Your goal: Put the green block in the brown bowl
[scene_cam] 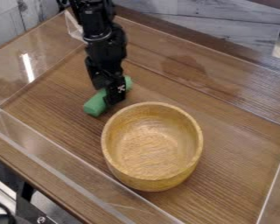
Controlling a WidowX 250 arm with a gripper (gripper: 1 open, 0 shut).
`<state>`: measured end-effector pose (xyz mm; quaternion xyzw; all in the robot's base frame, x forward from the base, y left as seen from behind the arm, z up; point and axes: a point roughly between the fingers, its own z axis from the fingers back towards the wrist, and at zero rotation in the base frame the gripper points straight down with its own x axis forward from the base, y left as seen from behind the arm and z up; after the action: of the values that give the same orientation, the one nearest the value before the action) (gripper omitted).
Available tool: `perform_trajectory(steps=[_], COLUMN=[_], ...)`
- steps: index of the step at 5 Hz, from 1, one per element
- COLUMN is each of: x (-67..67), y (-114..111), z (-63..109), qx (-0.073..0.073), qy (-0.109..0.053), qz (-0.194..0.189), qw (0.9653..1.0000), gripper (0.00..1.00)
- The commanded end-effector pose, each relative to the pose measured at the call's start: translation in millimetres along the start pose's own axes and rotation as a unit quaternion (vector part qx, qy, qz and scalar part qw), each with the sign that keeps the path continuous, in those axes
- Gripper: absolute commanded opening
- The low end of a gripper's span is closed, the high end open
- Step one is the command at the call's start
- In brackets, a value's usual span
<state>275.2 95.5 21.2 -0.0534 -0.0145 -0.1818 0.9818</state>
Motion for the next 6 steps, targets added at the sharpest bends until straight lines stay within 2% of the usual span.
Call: perform_trajectory(steps=[1,2,4,6], x=[4.4,3.2,-2.6,-7.0], y=[5.2,1.8,-9.1,-22.9], z=[7.4,9.2,26.4,52.9], qx=[0.011,0.004,-0.022,-0.046], qy=[-0.013,-0.007,0.020,0.049], qz=[-0.002,0.007,0.044,0.081], qw=[0.9999,0.9999,0.9986,0.9945], gripper=[1.00,0.00,0.00,0.00])
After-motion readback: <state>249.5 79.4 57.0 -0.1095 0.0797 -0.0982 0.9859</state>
